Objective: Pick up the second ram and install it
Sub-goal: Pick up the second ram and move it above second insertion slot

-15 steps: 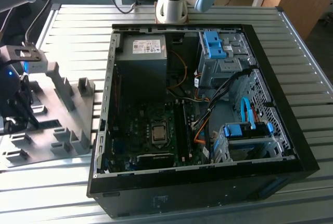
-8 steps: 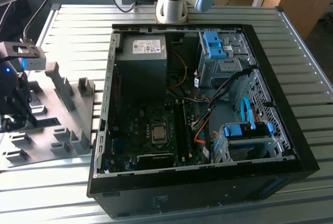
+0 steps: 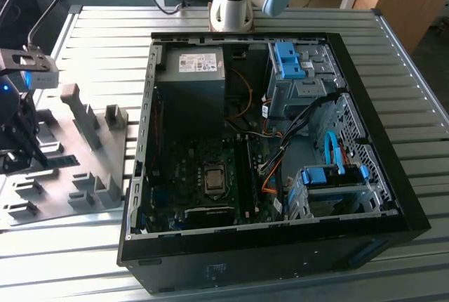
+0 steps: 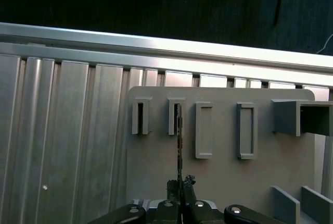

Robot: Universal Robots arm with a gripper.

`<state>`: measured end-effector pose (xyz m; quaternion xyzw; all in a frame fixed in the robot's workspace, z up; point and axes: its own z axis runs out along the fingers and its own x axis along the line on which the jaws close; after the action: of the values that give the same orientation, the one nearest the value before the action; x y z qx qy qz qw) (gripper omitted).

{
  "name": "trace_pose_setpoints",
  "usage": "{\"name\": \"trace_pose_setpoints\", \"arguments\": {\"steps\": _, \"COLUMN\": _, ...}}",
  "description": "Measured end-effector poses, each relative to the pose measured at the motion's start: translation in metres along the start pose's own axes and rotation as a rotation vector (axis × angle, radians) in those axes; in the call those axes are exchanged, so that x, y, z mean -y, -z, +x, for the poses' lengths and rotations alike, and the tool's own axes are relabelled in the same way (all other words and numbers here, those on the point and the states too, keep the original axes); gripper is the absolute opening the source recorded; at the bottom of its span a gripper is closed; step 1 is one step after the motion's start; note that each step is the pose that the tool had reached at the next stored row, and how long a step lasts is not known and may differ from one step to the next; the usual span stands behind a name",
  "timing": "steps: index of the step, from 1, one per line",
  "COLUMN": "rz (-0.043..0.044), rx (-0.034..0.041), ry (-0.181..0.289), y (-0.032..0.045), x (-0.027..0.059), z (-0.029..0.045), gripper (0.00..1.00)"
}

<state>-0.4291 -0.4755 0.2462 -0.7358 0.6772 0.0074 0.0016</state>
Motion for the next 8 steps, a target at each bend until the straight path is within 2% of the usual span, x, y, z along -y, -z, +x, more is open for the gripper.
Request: {"name": "trace_pose_setpoints", "arguments": {"steps": 8, "rz": -0.0001, "rx": 0.0001, "ry": 0.0, "y": 0.01, "x": -0.0001, "z": -0.0001, "gripper": 0.14}}
